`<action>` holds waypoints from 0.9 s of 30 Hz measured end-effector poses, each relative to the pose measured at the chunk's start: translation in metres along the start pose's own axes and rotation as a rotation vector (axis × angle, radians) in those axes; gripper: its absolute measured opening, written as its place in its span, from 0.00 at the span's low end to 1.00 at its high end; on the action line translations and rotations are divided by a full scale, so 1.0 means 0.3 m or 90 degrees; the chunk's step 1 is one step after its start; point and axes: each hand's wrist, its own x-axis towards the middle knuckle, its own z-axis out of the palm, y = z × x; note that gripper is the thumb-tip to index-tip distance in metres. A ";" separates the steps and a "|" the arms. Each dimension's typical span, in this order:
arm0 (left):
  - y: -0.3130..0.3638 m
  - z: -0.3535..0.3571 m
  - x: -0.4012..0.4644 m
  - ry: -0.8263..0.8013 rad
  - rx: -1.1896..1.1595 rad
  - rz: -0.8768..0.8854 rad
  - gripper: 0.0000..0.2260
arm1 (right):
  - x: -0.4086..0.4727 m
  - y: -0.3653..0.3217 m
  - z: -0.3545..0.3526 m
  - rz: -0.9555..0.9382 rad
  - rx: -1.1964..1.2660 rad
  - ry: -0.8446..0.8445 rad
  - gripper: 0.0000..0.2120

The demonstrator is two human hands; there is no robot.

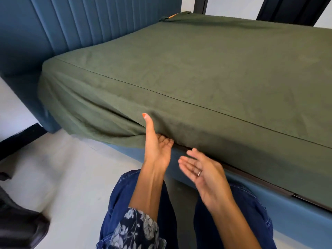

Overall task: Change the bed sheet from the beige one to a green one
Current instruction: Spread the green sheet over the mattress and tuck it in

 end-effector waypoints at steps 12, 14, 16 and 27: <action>0.114 -0.111 0.130 0.223 0.627 0.338 0.31 | -0.009 0.028 0.020 -0.568 -0.914 -0.223 0.09; 0.144 -0.155 0.148 0.251 0.660 0.383 0.29 | 0.075 0.045 0.040 -0.794 -1.075 -0.225 0.08; 0.157 -0.203 0.163 0.226 0.582 0.311 0.26 | 0.143 0.036 0.080 -0.983 -1.166 -0.191 0.09; 0.118 -0.174 0.188 0.294 0.217 0.148 0.24 | 0.285 -0.115 0.295 -0.944 -1.498 -0.165 0.33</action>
